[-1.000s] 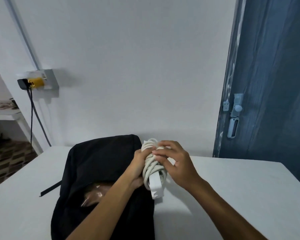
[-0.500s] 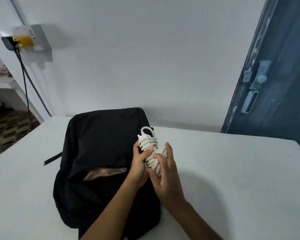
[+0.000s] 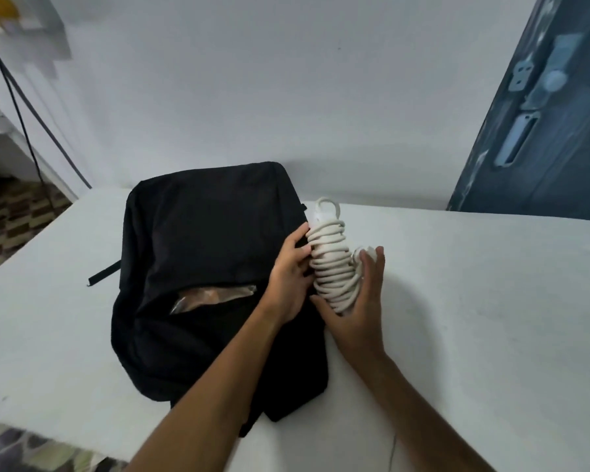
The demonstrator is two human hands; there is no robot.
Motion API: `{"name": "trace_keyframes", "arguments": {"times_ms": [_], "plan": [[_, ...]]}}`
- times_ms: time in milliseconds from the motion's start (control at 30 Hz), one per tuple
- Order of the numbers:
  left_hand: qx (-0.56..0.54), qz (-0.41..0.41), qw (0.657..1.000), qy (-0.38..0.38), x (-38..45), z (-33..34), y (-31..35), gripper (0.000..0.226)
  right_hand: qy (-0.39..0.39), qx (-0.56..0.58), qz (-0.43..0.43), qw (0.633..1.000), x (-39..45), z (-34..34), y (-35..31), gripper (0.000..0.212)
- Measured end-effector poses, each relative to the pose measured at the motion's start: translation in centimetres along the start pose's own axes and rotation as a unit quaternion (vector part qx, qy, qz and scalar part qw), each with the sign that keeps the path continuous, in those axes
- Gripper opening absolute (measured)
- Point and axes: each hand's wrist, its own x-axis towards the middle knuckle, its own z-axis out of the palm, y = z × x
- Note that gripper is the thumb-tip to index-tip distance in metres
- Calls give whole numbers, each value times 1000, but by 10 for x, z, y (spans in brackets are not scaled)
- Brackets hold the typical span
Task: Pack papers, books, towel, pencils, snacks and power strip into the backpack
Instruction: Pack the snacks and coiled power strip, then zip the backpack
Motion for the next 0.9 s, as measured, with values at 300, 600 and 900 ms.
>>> {"name": "trace_keyframes", "arguments": {"times_ms": [300, 600, 900], "plan": [[530, 202, 816, -114, -43, -30, 61, 37, 54, 175, 139, 973, 2, -11, -4, 90], [757, 141, 580, -266, -94, -156, 77, 74, 112, 188, 112, 969, -16, 7, -56, 91], [726, 407, 527, -172, -97, -152, 74, 32, 97, 95, -10, 991, -46, 4, -124, 95]]}}
